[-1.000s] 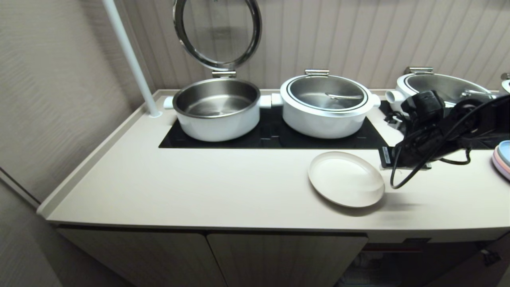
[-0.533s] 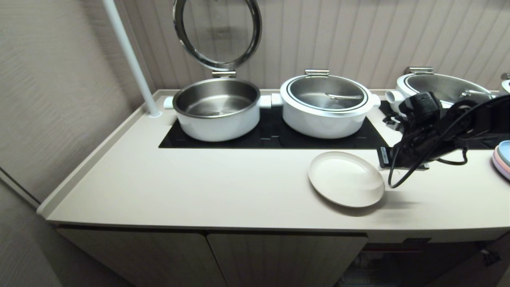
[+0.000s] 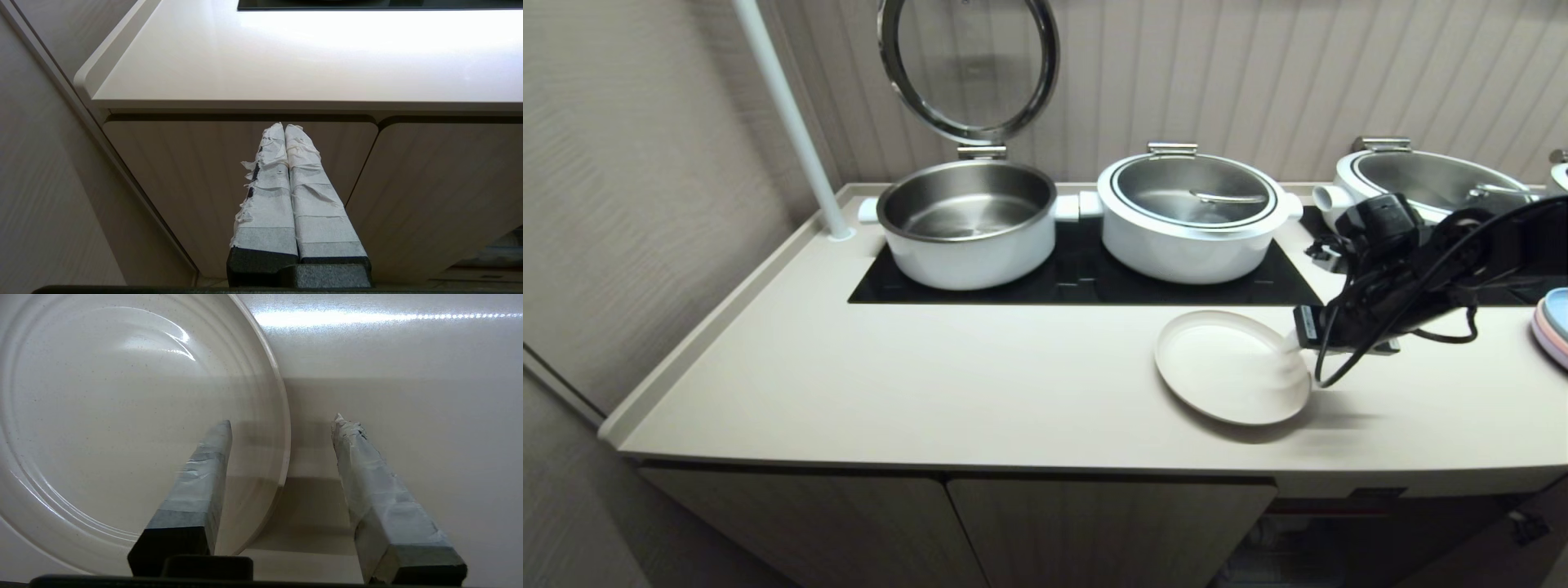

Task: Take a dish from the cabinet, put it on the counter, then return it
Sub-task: Pick up the plate from the table

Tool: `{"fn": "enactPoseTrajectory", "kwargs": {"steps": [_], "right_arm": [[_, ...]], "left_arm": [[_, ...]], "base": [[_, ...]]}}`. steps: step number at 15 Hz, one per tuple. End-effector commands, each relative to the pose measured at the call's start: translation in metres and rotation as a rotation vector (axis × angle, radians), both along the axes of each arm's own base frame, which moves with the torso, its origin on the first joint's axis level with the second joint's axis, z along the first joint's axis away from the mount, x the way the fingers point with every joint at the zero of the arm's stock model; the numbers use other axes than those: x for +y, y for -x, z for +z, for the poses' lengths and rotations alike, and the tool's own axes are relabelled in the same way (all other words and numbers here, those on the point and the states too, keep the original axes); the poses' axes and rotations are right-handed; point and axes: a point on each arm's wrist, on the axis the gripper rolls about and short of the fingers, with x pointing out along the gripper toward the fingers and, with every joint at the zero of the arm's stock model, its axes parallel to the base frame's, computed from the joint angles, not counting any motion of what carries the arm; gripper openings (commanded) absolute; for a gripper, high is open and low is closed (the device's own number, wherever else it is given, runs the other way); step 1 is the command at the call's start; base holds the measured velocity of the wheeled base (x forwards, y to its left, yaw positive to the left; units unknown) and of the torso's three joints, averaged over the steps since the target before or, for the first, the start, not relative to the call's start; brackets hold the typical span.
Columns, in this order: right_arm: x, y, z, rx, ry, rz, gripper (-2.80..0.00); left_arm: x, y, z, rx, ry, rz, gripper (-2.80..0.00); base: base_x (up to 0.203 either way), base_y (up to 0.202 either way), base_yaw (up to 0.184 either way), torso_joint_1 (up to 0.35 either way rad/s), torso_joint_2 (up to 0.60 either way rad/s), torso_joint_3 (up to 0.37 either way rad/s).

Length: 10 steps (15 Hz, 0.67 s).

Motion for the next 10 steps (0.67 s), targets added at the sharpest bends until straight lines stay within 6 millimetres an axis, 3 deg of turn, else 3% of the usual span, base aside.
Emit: {"fn": "enactPoseTrajectory", "kwargs": {"steps": [1, 10], "right_arm": [[0.0, 0.0, 0.001, -0.001, -0.002, 0.0, 0.0], [0.004, -0.01, -0.014, 0.025, 0.002, 0.01, 0.0]], "left_arm": [[0.0, 0.0, 0.0, 0.0, 0.0, 0.0, -2.8], [0.0, 0.0, 0.0, 0.0, 0.0, 0.0, -2.8]], "base": [[0.0, 0.0, 0.0, 0.0, 0.0, 0.0], [0.0, 0.0, 0.0, 0.0, 0.0, 0.0]]}}
